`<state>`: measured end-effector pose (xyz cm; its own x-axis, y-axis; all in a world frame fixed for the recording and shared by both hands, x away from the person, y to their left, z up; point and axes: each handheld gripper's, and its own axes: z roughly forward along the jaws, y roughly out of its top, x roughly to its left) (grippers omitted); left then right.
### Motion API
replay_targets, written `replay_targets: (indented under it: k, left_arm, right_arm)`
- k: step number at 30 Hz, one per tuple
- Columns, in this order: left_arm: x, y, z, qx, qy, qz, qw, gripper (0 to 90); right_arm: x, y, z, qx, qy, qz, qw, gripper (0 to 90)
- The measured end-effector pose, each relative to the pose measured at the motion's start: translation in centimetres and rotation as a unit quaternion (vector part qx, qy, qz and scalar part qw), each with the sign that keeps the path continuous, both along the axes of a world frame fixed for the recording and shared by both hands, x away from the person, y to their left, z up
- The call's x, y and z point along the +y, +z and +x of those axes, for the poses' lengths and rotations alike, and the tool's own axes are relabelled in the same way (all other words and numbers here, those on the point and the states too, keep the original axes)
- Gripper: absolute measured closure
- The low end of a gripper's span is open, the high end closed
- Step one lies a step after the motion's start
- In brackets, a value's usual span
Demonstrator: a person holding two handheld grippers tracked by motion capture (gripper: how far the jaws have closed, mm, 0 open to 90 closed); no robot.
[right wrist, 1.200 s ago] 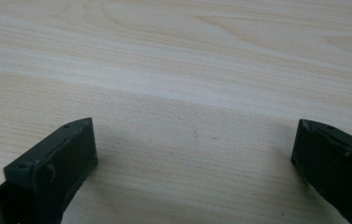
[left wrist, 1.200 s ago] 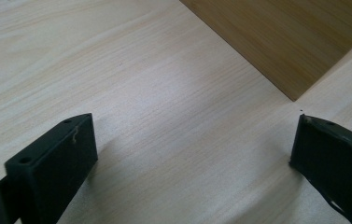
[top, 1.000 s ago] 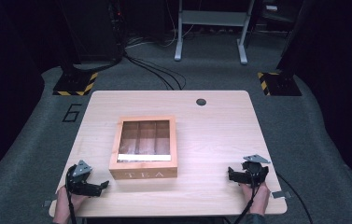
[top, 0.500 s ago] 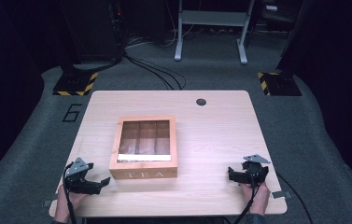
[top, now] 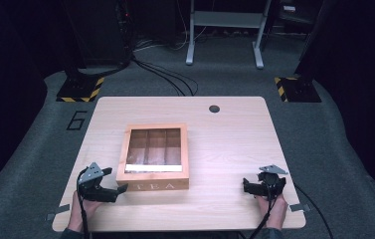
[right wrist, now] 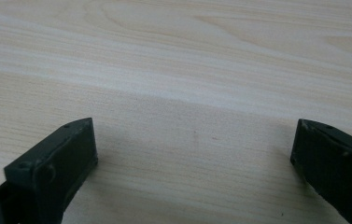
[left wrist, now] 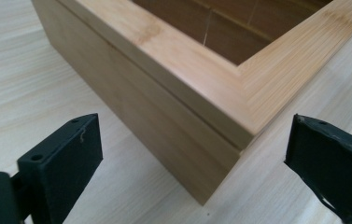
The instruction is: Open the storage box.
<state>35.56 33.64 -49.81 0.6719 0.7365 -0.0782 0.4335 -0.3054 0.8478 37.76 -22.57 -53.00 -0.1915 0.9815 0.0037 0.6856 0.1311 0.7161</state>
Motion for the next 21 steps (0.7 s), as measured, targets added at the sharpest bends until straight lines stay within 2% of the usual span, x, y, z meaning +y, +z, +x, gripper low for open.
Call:
replay_targets:
  k: [3,5,9,11,13,21]
  left_arm:
    - [-0.19,0.07,0.11,-0.005,-0.001,0.000,1.0000,8.4]
    - [-0.32,0.02,0.23,-0.006,-0.005,-0.011,0.9999,10.8]
    - [-0.53,0.08,0.24,-0.007,-0.018,-0.009,0.9998,15.2]
    - [-0.65,0.05,0.22,-0.012,-0.025,-0.015,0.9995,17.4]
    - [-0.68,0.23,0.16,-0.013,-0.028,-0.004,0.9995,19.3]
    - [-0.53,0.29,0.01,-0.020,-0.031,-0.002,0.9993,22.0]
  right_arm:
    - [0.00,0.00,0.00,0.000,0.001,0.000,1.0000,0.0]
    - [0.00,0.00,-0.01,0.000,0.000,0.000,1.0000,0.0]
    - [0.01,0.00,-0.01,0.000,0.001,-0.001,1.0000,0.0]
    - [0.01,0.00,-0.01,-0.001,0.001,-0.001,1.0000,0.0]
    - [0.01,0.00,-0.01,0.000,0.001,0.000,1.0000,0.1]
    - [0.01,0.01,-0.01,-0.001,0.001,0.000,1.0000,0.1]
